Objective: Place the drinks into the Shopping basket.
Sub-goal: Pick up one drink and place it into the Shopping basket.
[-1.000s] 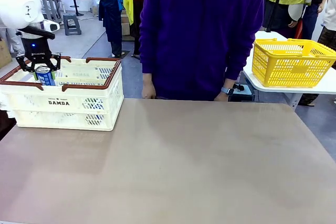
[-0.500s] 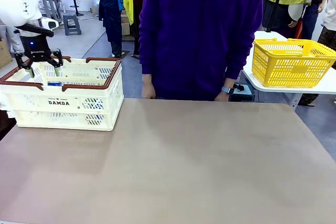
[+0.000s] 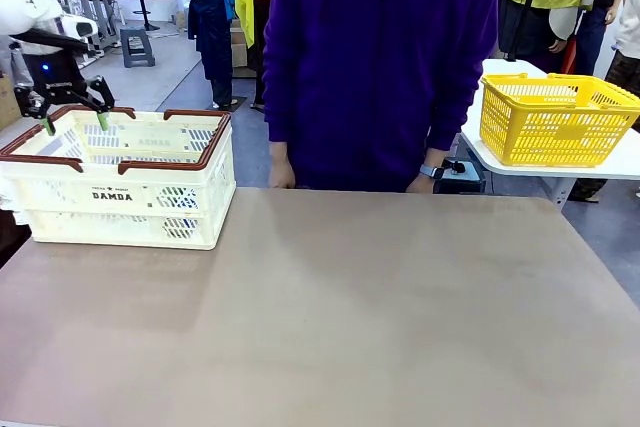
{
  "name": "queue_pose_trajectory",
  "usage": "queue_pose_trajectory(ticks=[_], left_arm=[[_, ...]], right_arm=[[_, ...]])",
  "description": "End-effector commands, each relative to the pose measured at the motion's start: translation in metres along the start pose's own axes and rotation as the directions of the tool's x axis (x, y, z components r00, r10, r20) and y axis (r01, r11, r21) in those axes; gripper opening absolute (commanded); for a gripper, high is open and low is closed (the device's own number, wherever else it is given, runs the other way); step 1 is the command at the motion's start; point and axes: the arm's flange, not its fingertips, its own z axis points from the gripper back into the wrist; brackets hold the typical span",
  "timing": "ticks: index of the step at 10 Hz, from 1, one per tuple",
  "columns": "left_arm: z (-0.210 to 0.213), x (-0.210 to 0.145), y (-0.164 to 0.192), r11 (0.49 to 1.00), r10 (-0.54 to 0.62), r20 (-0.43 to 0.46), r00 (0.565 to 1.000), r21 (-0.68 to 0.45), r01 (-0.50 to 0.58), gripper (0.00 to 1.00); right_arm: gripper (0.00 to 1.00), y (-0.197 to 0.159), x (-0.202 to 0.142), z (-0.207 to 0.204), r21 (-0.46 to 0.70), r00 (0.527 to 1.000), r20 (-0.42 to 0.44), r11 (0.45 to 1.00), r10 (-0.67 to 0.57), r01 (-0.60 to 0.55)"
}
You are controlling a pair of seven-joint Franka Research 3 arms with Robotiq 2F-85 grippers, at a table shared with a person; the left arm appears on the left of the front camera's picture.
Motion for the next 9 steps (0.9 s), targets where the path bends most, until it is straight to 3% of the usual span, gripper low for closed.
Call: queue_pose_trajectory(ticks=[1, 2, 3, 4, 5, 6, 7, 8, 9], left_arm=[[0.022, -0.048, 0.018, 0.989, -0.097, -0.062, 0.993, -0.115, 0.089, 1.00], [0.036, -0.083, 0.028, 0.964, -0.213, -0.151, 0.965, -0.194, 0.182, 1.00], [0.049, -0.124, 0.046, 0.920, -0.326, -0.183, 0.927, -0.287, 0.267, 1.00], [0.065, -0.167, 0.075, 0.868, -0.377, -0.160, 0.912, -0.404, 0.288, 1.00], [0.069, -0.195, 0.106, 0.777, -0.419, -0.099, 0.903, -0.553, 0.300, 1.00], [0.061, -0.217, 0.135, 0.671, -0.469, -0.117, 0.875, -0.692, 0.267, 1.00], [0.047, -0.229, 0.155, 0.556, -0.407, -0.179, 0.896, -0.826, 0.088, 1.00], [0.027, -0.228, 0.171, 0.398, -0.083, -0.326, 0.942, -0.877, -0.269, 1.00], [0.016, -0.225, 0.178, 0.244, 0.050, -0.360, 0.932, -0.900, -0.361, 1.00]], right_arm=[[0.80, 0.001, -0.002, 0.000, -0.011, 1.000, 0.001, 1.000, 0.023, -0.023], [0.80, 0.001, -0.002, 0.000, -0.011, 1.000, 0.001, 1.000, 0.023, -0.023], [0.80, 0.001, -0.002, 0.000, -0.011, 1.000, 0.001, 1.000, 0.023, -0.023], [0.80, 0.001, -0.002, 0.000, -0.011, 1.000, 0.001, 1.000, 0.023, -0.023], [0.80, 0.001, -0.002, 0.000, -0.011, 1.000, 0.001, 1.000, 0.023, -0.023], [0.80, 0.001, -0.002, 0.000, -0.011, 1.000, 0.001, 1.000, 0.023, -0.023], [0.80, 0.001, -0.002, 0.000, -0.011, 1.000, 0.001, 1.000, 0.023, -0.023], [0.80, 0.001, -0.002, 0.000, -0.011, 1.000, 0.001, 1.000, 0.023, -0.023], [0.80, 0.001, -0.002, 0.000, -0.011, 1.000, 0.001, 1.000, 0.023, -0.023]])
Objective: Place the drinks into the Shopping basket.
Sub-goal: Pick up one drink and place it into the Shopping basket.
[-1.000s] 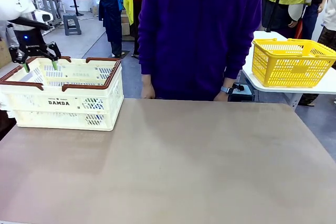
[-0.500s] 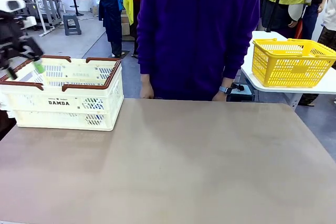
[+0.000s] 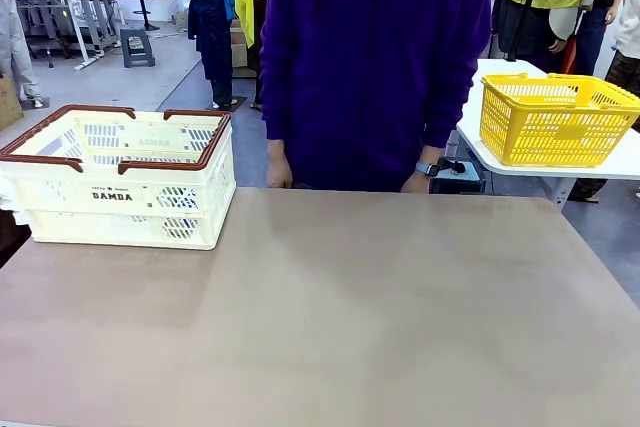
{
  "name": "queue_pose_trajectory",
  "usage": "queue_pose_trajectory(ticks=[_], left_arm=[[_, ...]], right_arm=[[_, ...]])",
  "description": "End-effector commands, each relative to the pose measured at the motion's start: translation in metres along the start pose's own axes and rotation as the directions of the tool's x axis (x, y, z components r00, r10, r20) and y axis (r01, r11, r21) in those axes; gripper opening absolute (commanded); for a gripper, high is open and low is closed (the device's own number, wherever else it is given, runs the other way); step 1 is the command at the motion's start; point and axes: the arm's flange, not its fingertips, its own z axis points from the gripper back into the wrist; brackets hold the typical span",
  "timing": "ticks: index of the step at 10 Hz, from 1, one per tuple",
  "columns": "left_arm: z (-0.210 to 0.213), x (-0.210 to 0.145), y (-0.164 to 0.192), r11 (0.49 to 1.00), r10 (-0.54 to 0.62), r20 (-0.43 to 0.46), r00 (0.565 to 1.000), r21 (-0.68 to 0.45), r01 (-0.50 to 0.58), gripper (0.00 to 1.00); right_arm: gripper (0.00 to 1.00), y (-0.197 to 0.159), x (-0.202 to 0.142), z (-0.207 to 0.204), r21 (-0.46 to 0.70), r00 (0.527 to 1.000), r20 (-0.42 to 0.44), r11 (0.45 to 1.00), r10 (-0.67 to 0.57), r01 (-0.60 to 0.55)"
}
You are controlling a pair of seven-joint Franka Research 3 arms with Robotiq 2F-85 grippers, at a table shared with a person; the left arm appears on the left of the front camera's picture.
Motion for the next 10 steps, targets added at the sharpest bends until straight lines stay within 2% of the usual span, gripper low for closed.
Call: queue_pose_trajectory(ticks=[1, 2, 3, 10], left_arm=[[-0.005, 0.035, 0.019, 0.821, 0.400, 0.202, 0.894, -0.513, -0.251, 1.00], [-0.007, 0.038, 0.027, 0.787, 0.445, 0.254, 0.859, -0.569, -0.240, 1.00], [0.002, 0.009, 0.024, 0.987, 0.116, 0.046, 0.992, -0.114, -0.111, 1.00], [0.002, 0.009, 0.024, 0.987, 0.116, 0.046, 0.992, -0.114, -0.111, 1.00]], right_arm=[[0.80, 0.001, -0.002, 0.000, -0.011, 1.000, 0.000, 1.000, 0.023, -0.023], [0.80, 0.001, -0.002, 0.000, -0.011, 1.000, 0.000, 1.000, 0.023, -0.023], [0.80, 0.001, -0.002, 0.000, -0.011, 1.000, 0.000, 1.000, 0.023, -0.023], [0.80, 0.001, -0.002, 0.000, -0.011, 1.000, 0.000, 1.000, 0.023, -0.023]])
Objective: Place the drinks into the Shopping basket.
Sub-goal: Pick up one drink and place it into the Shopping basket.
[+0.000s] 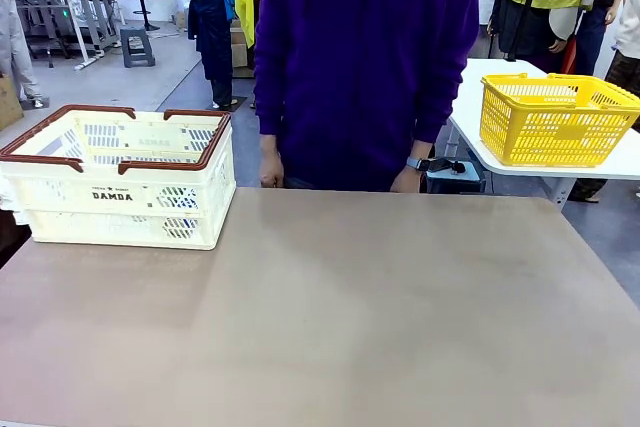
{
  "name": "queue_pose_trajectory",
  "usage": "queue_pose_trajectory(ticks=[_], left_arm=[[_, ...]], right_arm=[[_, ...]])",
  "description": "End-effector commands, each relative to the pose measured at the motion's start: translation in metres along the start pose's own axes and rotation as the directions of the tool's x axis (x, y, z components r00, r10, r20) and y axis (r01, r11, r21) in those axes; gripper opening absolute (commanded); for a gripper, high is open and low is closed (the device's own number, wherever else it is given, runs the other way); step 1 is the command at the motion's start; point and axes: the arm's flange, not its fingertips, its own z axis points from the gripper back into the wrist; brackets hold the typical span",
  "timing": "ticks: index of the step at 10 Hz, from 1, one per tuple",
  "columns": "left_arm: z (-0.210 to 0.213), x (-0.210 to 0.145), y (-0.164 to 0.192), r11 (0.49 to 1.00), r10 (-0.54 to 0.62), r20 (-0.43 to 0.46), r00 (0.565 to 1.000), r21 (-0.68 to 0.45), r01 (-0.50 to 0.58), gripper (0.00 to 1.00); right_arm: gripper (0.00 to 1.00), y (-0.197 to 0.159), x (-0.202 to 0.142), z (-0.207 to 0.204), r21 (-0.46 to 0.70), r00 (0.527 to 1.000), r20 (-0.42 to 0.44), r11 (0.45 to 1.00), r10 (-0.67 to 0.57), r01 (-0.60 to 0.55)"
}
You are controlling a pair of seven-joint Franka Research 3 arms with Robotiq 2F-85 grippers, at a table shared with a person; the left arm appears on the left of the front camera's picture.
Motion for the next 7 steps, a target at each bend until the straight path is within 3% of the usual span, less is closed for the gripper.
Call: queue_pose_trajectory(ticks=[1, 7], left_arm=[[0.0011, -0.0030, 0.0025, 1.000, -0.010, -0.008, 1.000, -0.003, 0.010, 1.00], [0.0011, -0.0030, 0.0025, 1.000, -0.010, -0.008, 1.000, -0.003, 0.010, 1.00]], right_arm=[[0.80, 0.0011, -0.0017, 0.0001, -0.011, 1.000, 0.000, 1.000, 0.023, -0.023], [0.80, 0.0011, -0.0017, 0.0001, -0.011, 1.000, 0.000, 1.000, 0.023, -0.023]])
